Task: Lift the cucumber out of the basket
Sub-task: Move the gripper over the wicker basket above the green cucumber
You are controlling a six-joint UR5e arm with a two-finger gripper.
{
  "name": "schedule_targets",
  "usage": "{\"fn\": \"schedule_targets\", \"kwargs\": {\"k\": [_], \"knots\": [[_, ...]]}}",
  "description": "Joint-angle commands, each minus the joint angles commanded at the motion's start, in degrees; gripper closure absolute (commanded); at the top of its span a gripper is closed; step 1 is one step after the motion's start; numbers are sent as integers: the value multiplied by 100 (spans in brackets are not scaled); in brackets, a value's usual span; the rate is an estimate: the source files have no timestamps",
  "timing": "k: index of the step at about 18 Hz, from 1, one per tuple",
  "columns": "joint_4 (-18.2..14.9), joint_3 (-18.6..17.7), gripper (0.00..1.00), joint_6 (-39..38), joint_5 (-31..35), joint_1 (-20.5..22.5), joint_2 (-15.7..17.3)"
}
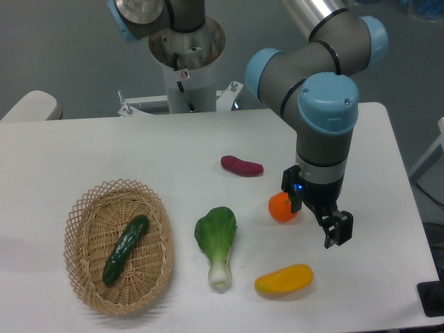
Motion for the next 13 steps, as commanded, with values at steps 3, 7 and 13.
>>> {"fn": "schedule_targets", "kwargs": {"k": [3, 7, 13], "knots": [[-35, 17, 0, 17, 0, -9, 26], [-44, -193, 0, -542, 229, -325, 149], [-44, -720, 0, -2439, 141, -904, 413]]}}
